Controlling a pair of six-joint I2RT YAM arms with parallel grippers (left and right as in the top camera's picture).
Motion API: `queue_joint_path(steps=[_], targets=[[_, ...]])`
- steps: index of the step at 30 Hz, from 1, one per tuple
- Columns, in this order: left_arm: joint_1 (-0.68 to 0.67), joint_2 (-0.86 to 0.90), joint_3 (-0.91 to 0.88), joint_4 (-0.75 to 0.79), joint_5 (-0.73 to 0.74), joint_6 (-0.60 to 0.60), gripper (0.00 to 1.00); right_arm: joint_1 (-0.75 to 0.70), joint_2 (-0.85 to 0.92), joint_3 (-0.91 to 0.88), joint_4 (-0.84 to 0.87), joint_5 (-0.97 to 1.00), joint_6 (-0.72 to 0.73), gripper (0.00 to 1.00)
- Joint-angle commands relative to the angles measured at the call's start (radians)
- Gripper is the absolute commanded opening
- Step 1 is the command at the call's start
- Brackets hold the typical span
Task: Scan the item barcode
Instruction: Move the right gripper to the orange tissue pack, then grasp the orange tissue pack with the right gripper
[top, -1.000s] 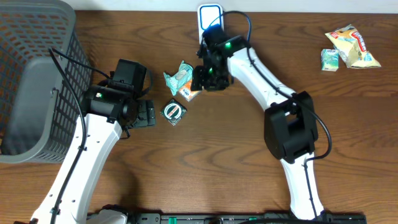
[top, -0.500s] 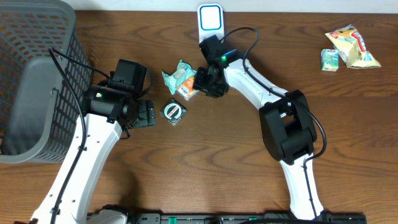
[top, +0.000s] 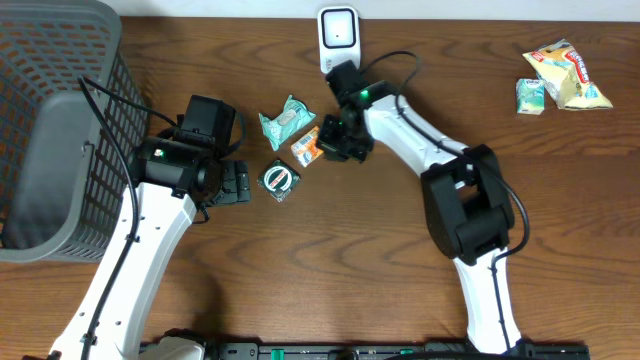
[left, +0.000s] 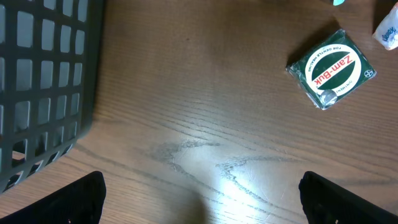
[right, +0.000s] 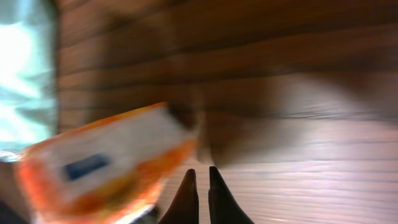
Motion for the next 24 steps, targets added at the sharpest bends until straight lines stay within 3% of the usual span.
queue_joint_path(steps=[1, 4, 7, 14, 18, 24], targets=[[0.003, 0.004, -0.001, -0.003, -0.010, -0.002, 0.98, -0.056, -0.105, -0.005, -0.042, 0.012, -0.096, 0.02], [0.003, 0.004, -0.001, -0.003, -0.009, -0.002, 0.98, -0.072, -0.164, -0.005, -0.062, 0.011, -0.149, 0.04], [0.003, 0.004, -0.001, -0.003, -0.010, -0.002, 0.98, -0.073, -0.211, -0.005, -0.059, 0.011, -0.166, 0.15], [0.003, 0.004, -0.001, -0.003, -0.010, -0.002, 0.98, -0.014, -0.194, -0.008, 0.031, 0.018, -0.167, 0.65], [0.003, 0.004, -0.001, -0.003, -0.009, -0.002, 0.98, 0.031, -0.142, -0.008, 0.081, 0.071, -0.047, 0.65], [0.003, 0.004, -0.001, -0.003, -0.010, -0.002, 0.98, 0.071, -0.054, -0.008, 0.181, 0.080, 0.054, 0.56]])
